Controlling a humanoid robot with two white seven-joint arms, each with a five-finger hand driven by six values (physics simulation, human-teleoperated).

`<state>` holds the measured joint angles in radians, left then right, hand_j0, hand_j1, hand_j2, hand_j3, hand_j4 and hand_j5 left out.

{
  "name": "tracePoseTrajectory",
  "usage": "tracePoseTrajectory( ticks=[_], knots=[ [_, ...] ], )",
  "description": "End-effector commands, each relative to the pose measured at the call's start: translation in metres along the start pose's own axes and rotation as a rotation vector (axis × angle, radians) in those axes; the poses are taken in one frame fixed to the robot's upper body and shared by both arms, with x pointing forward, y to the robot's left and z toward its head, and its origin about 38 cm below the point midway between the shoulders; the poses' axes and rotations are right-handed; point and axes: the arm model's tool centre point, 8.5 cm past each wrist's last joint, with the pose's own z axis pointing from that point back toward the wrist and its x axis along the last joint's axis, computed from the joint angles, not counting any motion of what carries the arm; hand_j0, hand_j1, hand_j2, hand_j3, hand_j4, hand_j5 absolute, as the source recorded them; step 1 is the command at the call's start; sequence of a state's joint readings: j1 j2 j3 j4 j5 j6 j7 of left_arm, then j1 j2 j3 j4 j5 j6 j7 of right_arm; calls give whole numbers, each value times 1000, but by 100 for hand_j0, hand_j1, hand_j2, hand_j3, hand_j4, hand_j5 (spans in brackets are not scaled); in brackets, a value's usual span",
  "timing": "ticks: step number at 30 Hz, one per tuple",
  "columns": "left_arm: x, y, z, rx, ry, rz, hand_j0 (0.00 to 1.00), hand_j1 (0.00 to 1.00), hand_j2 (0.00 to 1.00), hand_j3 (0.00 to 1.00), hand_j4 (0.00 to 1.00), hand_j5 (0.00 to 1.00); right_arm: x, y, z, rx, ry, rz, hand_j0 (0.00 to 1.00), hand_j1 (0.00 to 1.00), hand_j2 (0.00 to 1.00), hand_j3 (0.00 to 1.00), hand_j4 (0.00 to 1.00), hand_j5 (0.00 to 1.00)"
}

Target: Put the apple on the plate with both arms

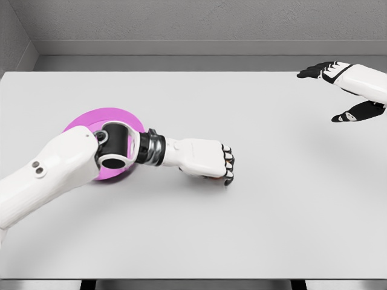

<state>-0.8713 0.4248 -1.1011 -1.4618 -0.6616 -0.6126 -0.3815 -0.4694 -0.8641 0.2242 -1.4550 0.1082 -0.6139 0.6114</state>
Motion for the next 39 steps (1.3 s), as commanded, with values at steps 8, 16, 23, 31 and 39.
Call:
tracePoseTrajectory(
  ticks=[8, 16, 23, 31, 39],
  knots=[
    [-15, -1, 25, -5, 55, 5, 51, 51, 51, 51, 51, 51, 0, -2, 1, -5, 0, -2, 100, 100, 100, 100, 100, 100],
    [-31, -5, 54, -19, 124, 7, 51, 51, 51, 51, 51, 51, 0, -3, 1, -6, 0, -1, 100, 100, 100, 100, 100, 100],
    [-59, -20, 134, -62, 293, 39, 51, 51, 51, 51, 51, 51, 0, -3, 1, -6, 1, 0, 100, 100, 100, 100, 100, 100],
    [-74, -47, 204, -148, 437, 86, 51, 51, 51, 51, 51, 51, 0, -3, 1, -6, 1, 0, 100, 100, 100, 100, 100, 100],
    [-73, -43, 202, -80, 415, 153, 93, 93, 93, 93, 93, 93, 0, -4, 1, -7, 1, 1, 100, 100, 100, 100, 100, 100]
  ],
)
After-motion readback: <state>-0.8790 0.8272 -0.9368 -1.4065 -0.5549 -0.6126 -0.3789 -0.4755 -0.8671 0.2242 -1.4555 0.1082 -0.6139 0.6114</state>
